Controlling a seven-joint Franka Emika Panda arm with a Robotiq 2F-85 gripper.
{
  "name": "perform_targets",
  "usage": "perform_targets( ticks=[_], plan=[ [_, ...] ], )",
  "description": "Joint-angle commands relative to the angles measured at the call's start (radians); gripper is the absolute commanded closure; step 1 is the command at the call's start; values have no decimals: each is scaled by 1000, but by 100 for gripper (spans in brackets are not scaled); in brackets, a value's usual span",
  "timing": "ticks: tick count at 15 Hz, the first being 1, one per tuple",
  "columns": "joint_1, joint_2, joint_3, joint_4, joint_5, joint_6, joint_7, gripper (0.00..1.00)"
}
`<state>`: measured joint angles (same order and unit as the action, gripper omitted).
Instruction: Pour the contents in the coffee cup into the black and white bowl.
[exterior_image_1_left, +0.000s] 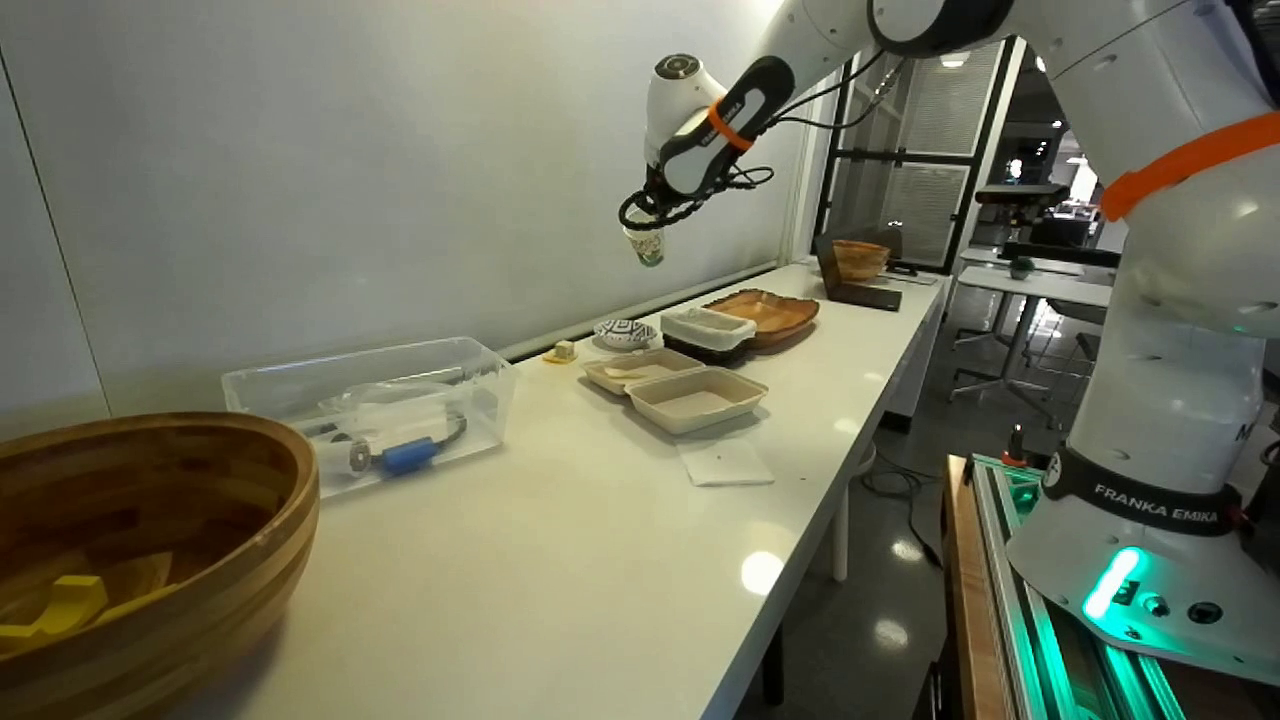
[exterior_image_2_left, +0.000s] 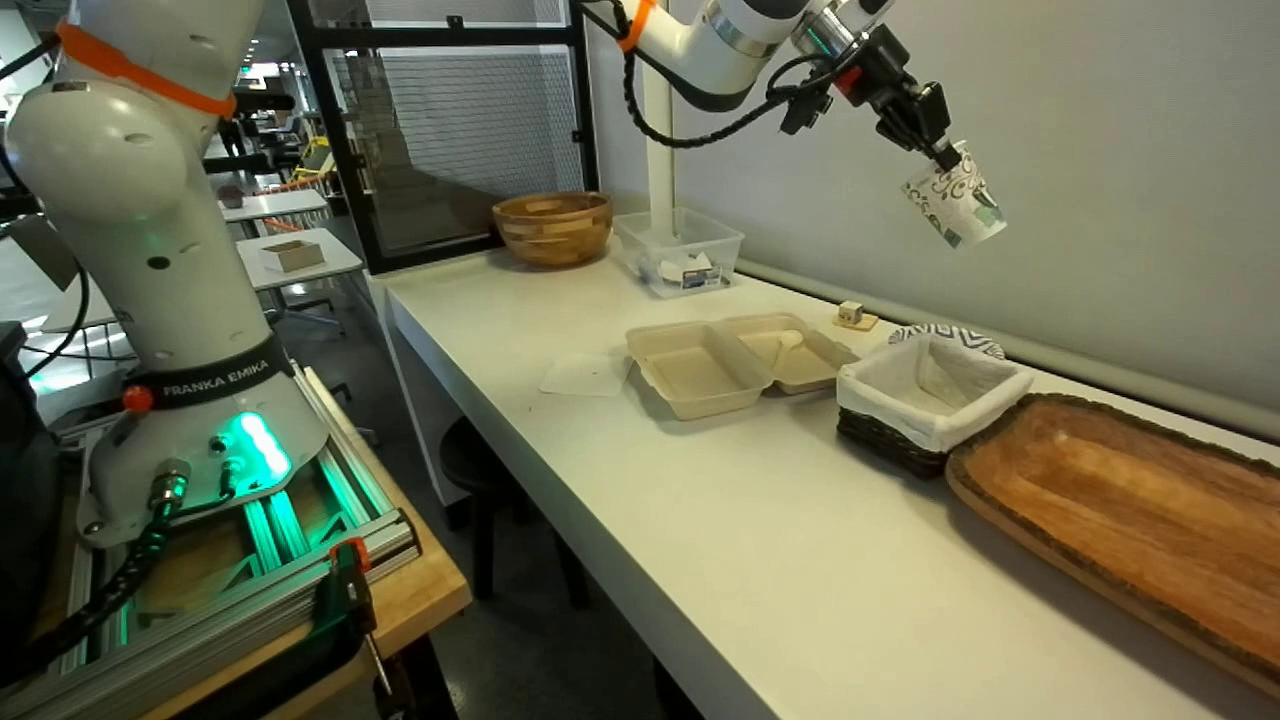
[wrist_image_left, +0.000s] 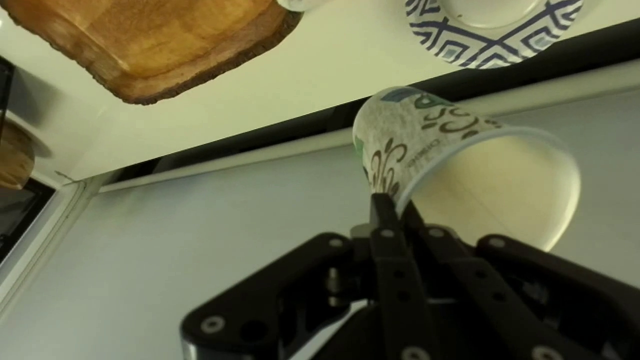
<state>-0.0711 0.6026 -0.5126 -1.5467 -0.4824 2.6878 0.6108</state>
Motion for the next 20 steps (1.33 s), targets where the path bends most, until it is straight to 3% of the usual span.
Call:
perform_targets(
  ticks=[1,11,20],
  plan=[
    [61,139,-89,124,-91,-12,100,99],
    [141,429,-234,361,-154,-145,196,99],
    [139,618,-329,545,-176,-268,199,99]
  ],
)
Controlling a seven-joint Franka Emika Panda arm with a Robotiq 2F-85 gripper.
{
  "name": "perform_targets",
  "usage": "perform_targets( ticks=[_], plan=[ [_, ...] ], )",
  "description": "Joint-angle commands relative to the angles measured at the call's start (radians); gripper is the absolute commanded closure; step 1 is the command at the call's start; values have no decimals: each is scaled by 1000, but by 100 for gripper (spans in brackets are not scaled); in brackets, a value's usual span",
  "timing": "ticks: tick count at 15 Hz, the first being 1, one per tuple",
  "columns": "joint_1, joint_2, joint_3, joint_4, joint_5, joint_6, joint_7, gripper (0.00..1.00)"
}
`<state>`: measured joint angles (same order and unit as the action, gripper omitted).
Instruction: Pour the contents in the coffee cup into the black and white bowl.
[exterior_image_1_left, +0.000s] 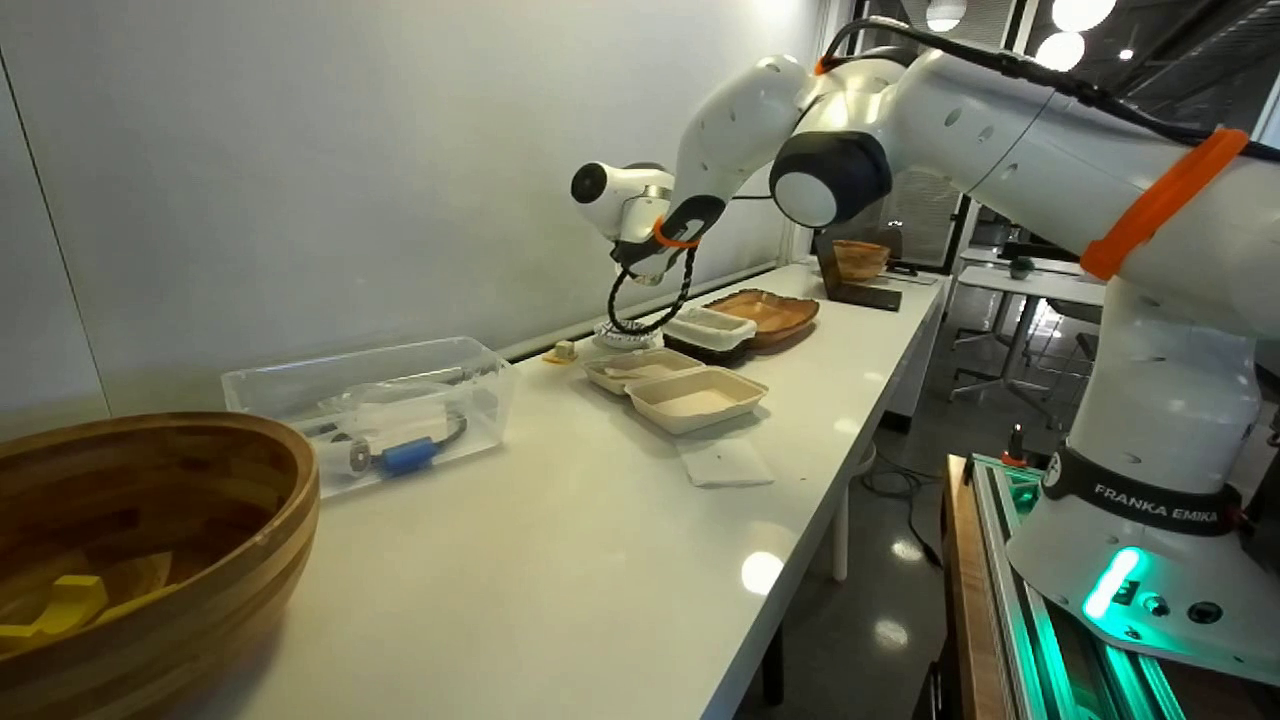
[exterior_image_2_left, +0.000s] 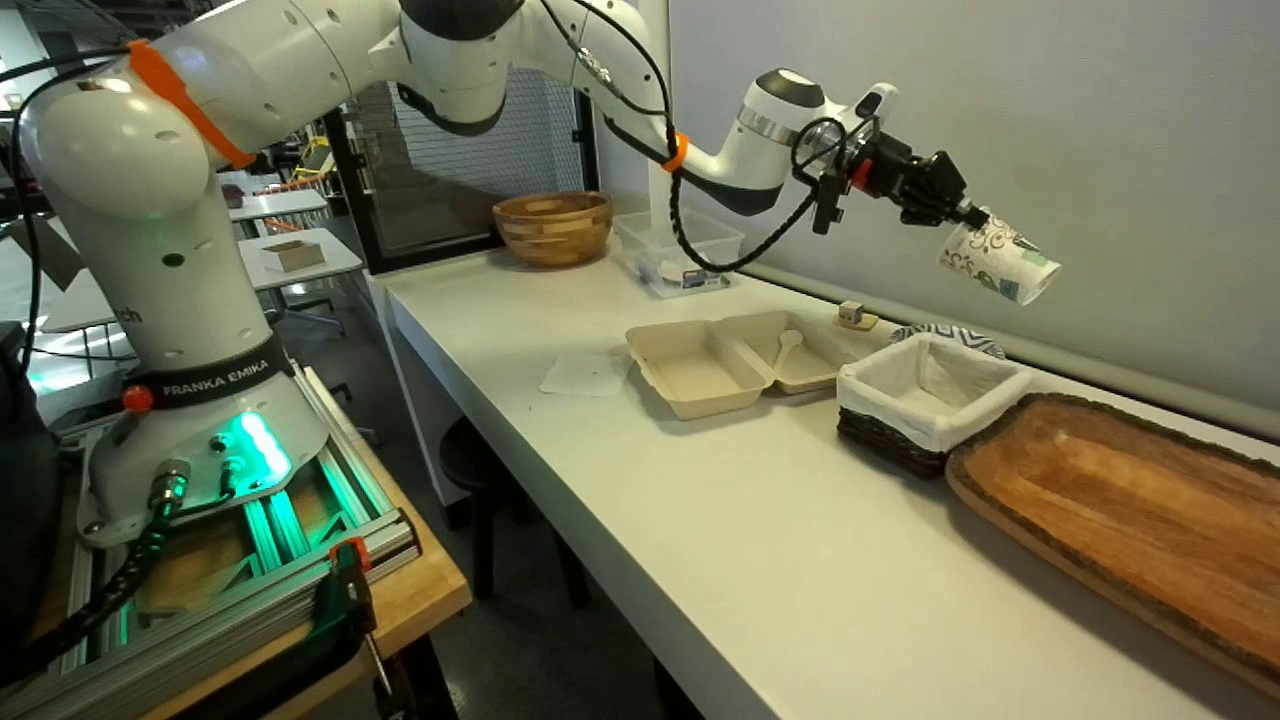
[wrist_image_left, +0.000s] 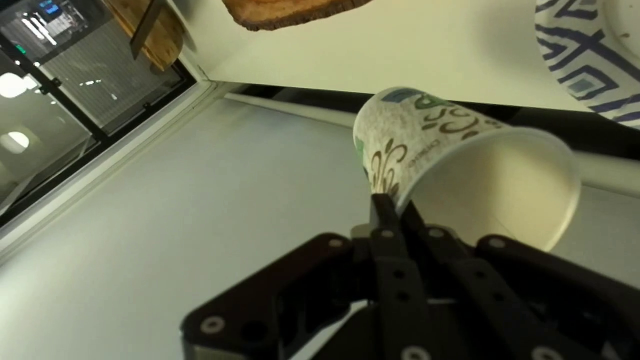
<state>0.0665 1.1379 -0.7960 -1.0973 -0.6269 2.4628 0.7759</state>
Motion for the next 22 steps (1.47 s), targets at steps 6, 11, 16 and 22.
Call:
perform_targets(
  ticks=[6,11,16,22],
  plan=[
    [-4,183,-116,206,-65,-79,41,99],
    [-5,249,-180,263,-83,-111,61,99],
    [-2,292,-228,304,-86,-134,62,99],
    [-6,329,-267,345,-83,-165,54,99]
  ],
)
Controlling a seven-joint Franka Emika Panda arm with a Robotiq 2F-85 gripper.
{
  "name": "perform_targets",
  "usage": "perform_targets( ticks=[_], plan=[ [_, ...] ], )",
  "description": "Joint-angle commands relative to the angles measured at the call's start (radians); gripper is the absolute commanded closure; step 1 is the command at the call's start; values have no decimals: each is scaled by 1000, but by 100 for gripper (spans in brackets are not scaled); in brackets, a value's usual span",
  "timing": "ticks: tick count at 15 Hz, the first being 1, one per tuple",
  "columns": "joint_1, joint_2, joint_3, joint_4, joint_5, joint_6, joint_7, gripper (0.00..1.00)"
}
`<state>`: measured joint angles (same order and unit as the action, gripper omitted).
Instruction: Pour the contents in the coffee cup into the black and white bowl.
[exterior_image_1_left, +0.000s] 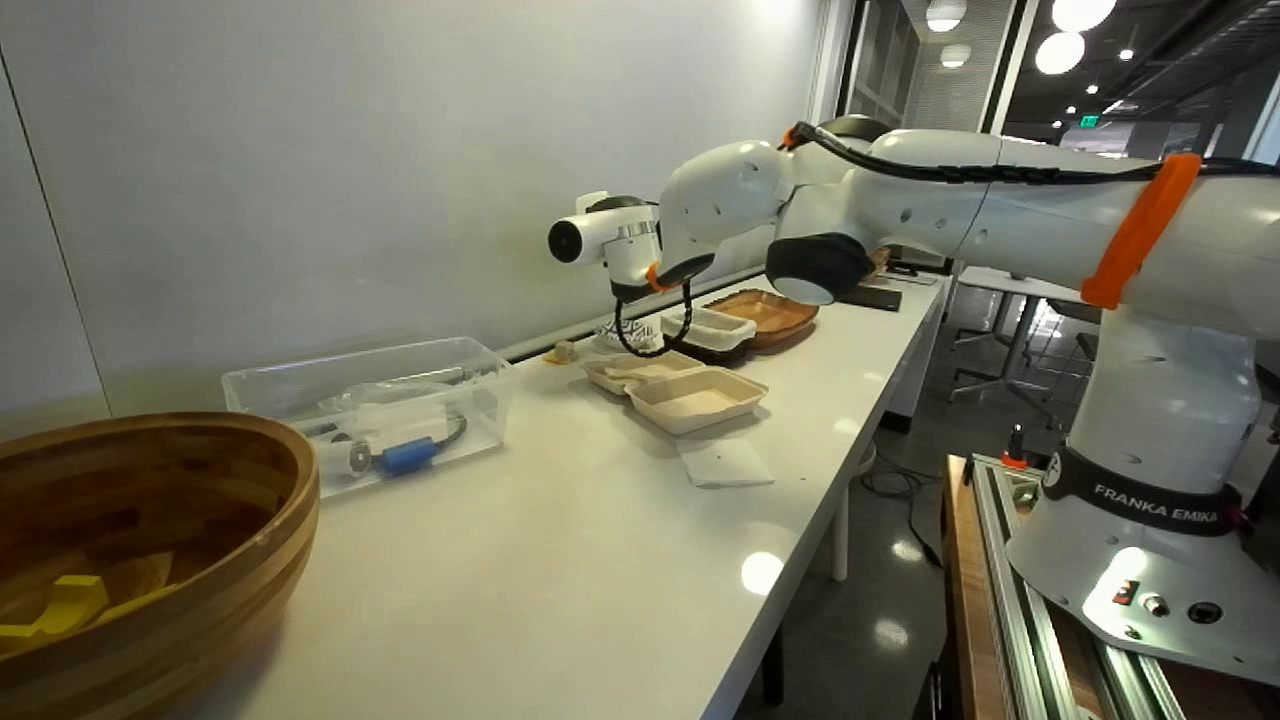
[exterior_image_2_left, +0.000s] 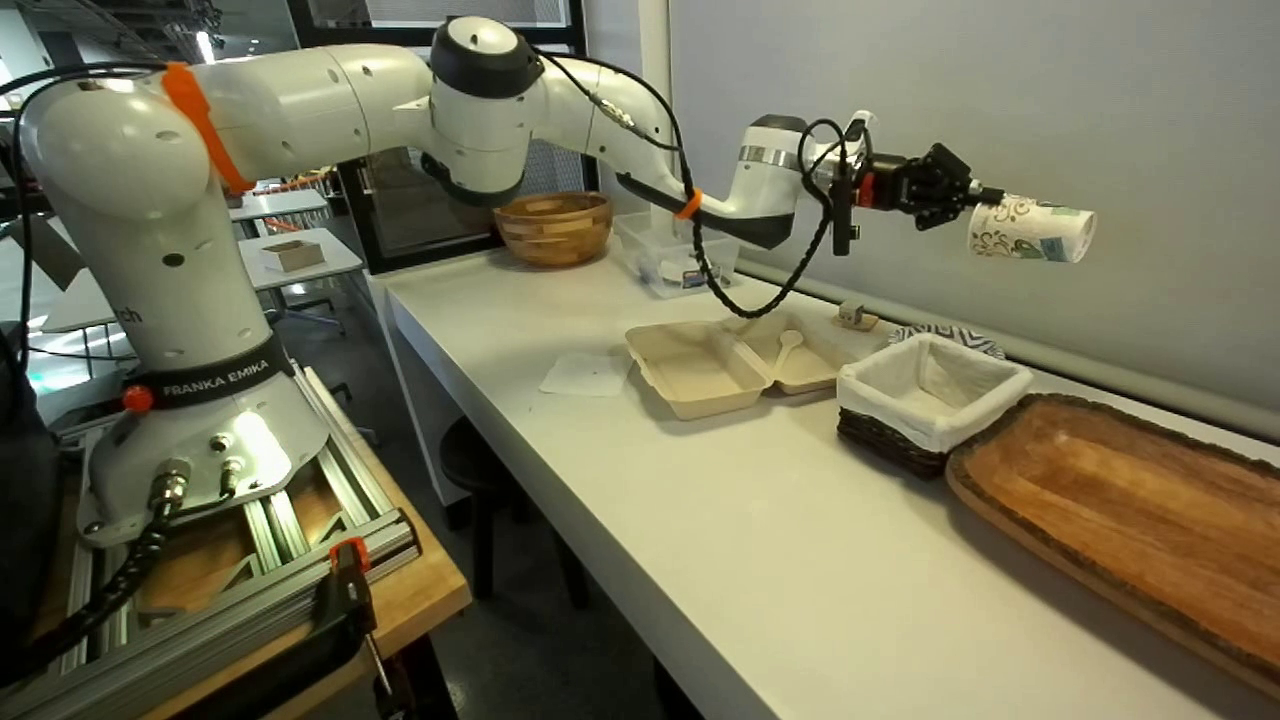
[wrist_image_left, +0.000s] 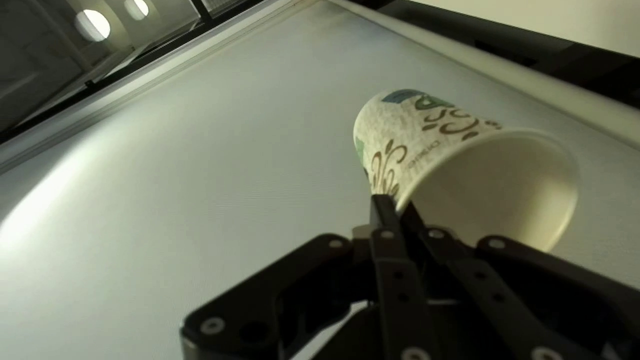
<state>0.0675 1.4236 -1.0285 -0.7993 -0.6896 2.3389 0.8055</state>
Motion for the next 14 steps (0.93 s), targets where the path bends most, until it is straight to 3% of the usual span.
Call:
perform_targets(
  ticks=[1,8,14],
  plan=[
    [-7,47,-41,51,-22,-50,24,99],
    [-2,20,-24,20,0,-29,0,99],
    [-3,61,-58,40,-27,-48,11,99]
  ],
)
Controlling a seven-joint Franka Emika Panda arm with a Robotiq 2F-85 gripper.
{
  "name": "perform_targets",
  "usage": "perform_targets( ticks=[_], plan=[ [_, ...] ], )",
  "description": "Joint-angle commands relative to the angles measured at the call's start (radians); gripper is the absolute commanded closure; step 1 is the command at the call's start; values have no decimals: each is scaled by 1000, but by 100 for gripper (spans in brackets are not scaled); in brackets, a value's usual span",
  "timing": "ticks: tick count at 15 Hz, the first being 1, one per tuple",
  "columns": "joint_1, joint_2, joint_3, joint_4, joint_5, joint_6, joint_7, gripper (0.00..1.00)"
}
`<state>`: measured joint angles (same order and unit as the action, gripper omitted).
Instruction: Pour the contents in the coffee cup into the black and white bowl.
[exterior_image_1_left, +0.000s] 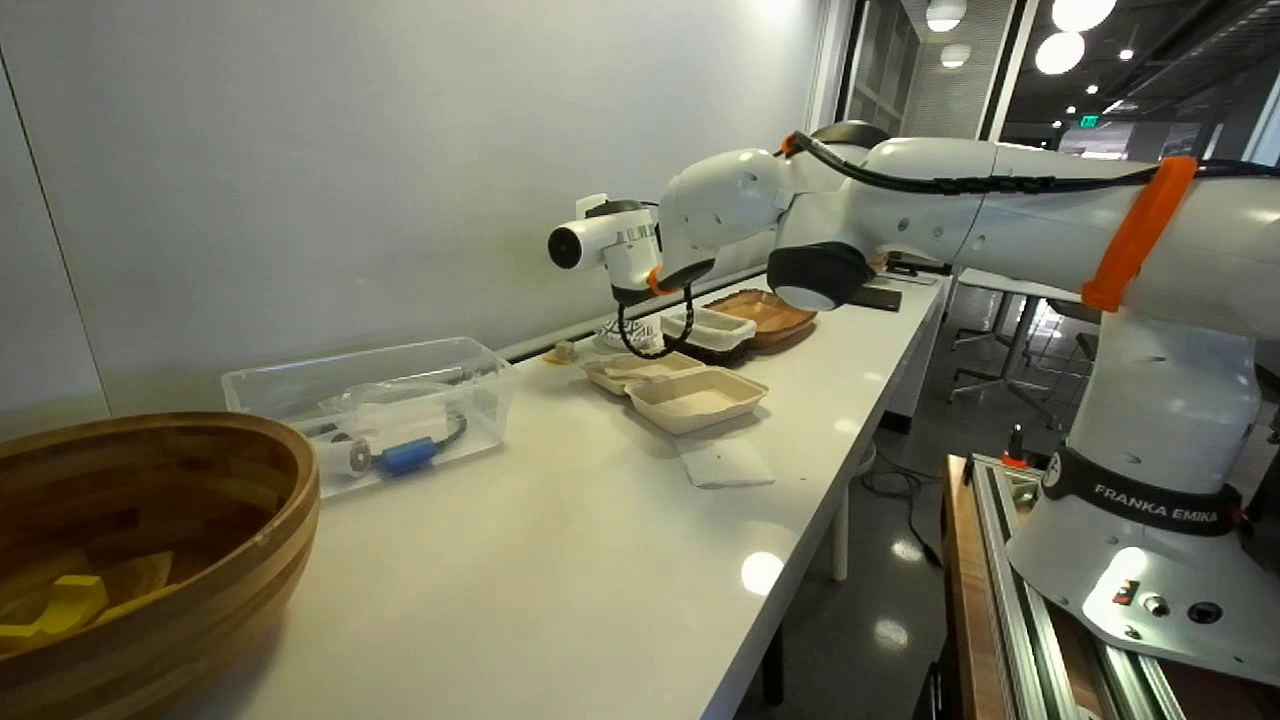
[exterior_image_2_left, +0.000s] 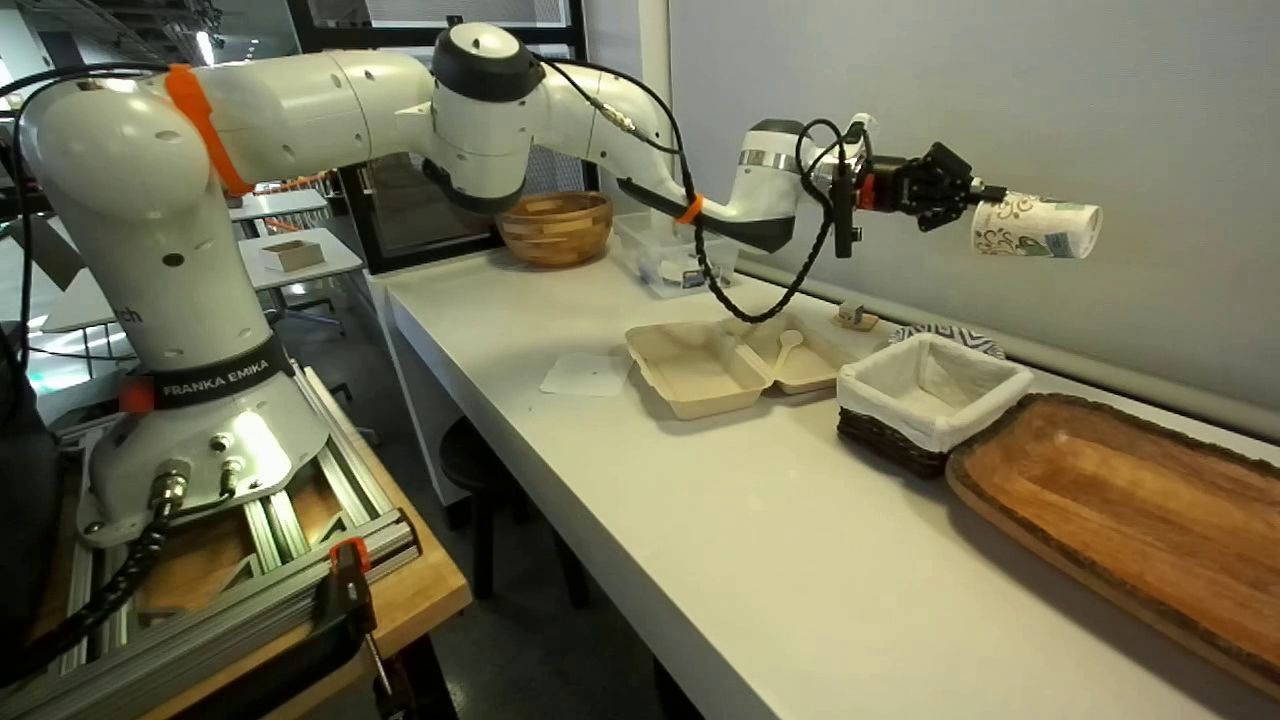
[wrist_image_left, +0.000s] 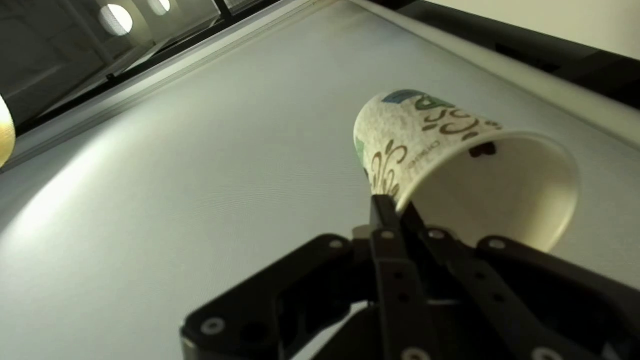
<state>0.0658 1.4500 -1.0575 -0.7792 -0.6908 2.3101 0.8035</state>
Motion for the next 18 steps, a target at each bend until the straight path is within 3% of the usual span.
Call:
perform_targets(
  ticks=[1,6,11,18],
  plan=[
    [-2,39,-35,21,-27,-19,14,99],
    [5,62,-69,24,-34,-26,17,99],
    [16,34,-29,-3,-169,-35,43,99],
    [10,34,5,0,-239,-72,42,99]
  ],
)
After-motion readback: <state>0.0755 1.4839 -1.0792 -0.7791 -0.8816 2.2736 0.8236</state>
